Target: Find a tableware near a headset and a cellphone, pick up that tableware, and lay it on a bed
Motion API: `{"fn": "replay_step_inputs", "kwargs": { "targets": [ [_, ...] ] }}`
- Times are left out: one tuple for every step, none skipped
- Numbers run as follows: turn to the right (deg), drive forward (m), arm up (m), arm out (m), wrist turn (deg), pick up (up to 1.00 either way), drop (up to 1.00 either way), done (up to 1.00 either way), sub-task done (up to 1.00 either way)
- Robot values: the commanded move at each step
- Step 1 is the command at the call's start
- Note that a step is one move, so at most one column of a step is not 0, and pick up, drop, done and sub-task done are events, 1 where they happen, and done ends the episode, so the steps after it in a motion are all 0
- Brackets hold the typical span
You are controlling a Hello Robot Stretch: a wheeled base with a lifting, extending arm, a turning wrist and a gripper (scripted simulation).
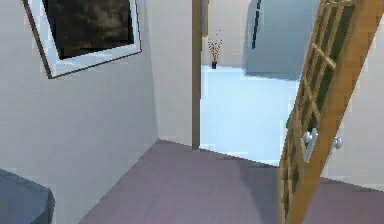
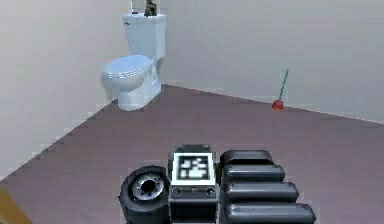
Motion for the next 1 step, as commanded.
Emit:
{"fn": "replay_step_inputs", "kwargs": {
  "targets": [
    [0.0, 0.90, 0.00, 0.00, 0.0, 0.00, 0.00, 0.00, 0.00]
  ]
}}
